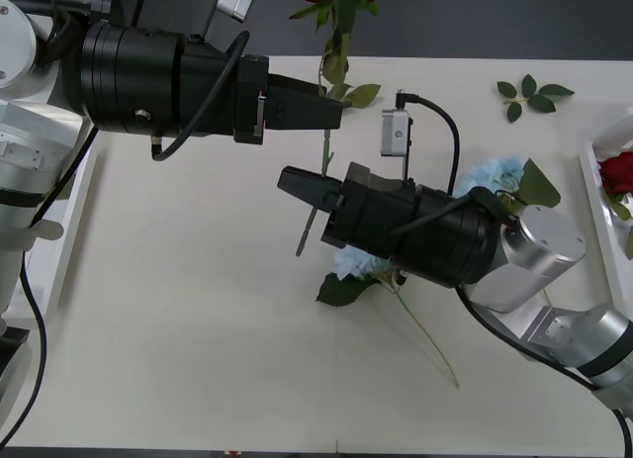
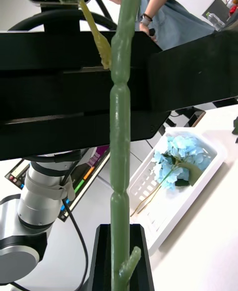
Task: Put the red flowers into the right box and the blue flowers into the left box
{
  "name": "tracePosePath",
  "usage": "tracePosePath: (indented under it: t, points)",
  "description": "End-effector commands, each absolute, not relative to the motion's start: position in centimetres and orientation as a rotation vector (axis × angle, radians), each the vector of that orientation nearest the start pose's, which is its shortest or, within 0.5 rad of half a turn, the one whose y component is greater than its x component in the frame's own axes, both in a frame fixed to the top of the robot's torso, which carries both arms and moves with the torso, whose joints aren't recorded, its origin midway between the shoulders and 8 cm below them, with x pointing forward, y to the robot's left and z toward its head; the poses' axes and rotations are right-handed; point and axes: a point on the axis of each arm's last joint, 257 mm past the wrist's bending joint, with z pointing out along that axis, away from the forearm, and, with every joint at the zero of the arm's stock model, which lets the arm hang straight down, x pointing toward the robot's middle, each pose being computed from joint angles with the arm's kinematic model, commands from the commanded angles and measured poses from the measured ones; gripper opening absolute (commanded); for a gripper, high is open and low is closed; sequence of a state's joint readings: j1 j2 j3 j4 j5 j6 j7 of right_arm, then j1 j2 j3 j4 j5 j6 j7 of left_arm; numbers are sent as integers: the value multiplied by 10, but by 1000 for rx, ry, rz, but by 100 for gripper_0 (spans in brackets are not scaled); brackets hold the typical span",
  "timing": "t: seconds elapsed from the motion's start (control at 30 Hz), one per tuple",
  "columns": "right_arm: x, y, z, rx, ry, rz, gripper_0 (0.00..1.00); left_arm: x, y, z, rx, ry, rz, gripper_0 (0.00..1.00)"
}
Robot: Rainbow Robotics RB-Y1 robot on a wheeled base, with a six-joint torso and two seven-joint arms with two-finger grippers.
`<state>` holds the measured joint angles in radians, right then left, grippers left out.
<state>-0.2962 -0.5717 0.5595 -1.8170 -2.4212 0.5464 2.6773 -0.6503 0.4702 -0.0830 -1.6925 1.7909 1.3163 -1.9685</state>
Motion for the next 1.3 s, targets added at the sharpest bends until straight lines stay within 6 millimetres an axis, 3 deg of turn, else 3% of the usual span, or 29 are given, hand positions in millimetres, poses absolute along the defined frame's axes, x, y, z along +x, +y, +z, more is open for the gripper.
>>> tracePosePath:
  t: [0.03,0.13,0.2,0.3,0.33,0.47,0.63,0.77,0.8,0.83,1.0,1.3]
  points:
    - [392,24,-59,-584,1406,1458,0,405,-13,17,1067,1604,-1351,100]
    - [399,4,-61,-586,1434,1434,0,405,-13,17,1067,1604,-1351,100]
    - [404,-19,-66,-580,1485,1415,0,406,-12,0,1035,1635,-1382,100]
    - [408,-49,-74,-585,1552,1374,0,408,-8,4,1028,1624,-1359,100]
    - [413,-72,-80,-591,1606,1325,0,411,-3,5,1028,1623,-1340,100]
    - [430,-134,-94,-579,1741,1197,0,419,15,0,1063,1599,-1245,100]
    - [451,-216,-109,-499,1916,1059,0,428,45,-19,1119,1591,-1105,100]
    - [470,-302,-130,-381,2039,870,0,433,72,-35,1196,1577,-972,100]
    - [473,-314,-133,-372,2053,838,0,433,76,-37,1207,1576,-957,100]
    - [478,-342,-139,-358,2083,756,0,434,85,-43,1230,1576,-913,100]
    - [481,-418,-160,-330,2175,549,0,438,116,-57,1310,1575,-783,100]
    - [468,-532,-189,-226,2283,244,0,446,174,-83,1418,1625,-669,100]
